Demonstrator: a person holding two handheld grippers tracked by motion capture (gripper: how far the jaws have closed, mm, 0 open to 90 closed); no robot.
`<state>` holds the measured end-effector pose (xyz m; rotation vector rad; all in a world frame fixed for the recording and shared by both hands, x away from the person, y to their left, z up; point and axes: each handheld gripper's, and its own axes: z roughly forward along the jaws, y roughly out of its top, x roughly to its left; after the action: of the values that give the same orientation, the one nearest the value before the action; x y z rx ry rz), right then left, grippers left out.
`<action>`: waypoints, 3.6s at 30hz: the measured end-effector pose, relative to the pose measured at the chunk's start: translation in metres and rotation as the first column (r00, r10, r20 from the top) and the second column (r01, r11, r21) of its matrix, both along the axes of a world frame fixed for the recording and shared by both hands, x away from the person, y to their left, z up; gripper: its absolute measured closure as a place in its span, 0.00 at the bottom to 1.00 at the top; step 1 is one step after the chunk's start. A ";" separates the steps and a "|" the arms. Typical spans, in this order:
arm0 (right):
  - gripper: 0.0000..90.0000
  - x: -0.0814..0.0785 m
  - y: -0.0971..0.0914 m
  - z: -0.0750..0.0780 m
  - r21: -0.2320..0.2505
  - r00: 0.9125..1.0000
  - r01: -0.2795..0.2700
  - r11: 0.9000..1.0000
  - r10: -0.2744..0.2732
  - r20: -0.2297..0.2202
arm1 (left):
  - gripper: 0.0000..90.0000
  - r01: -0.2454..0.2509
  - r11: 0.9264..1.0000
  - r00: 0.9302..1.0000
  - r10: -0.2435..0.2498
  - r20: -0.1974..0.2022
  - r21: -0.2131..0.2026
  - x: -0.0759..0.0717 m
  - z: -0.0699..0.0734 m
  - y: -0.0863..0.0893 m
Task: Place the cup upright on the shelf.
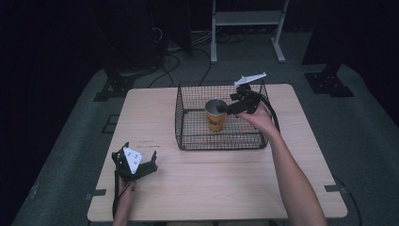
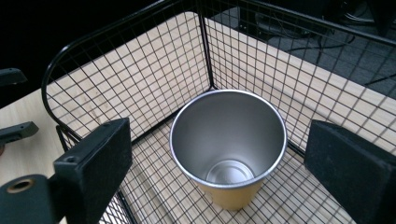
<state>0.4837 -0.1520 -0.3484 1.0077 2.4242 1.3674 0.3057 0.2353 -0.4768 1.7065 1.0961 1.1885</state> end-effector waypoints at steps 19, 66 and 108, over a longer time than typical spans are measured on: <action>0.14 -0.027 -0.009 0.005 0.005 1.000 -0.016 1.000 0.016 0.019 | 0.00 0.002 1.000 1.000 -0.002 0.001 0.001 0.000 0.000 0.000; 0.15 -0.101 -0.052 -0.025 -0.015 0.997 -0.070 0.997 0.071 0.023 | 0.00 0.000 1.000 1.000 0.000 0.000 0.006 0.000 0.000 0.000; 0.15 -0.152 -0.098 -0.069 -0.023 1.000 -0.017 1.000 0.017 -0.014 | 0.00 -0.002 1.000 1.000 0.002 -0.002 0.009 0.000 0.000 0.000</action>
<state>0.3312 -0.2496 -0.4174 0.9971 2.4584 1.3394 0.3056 0.2349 -0.4771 1.7141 1.0962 1.1946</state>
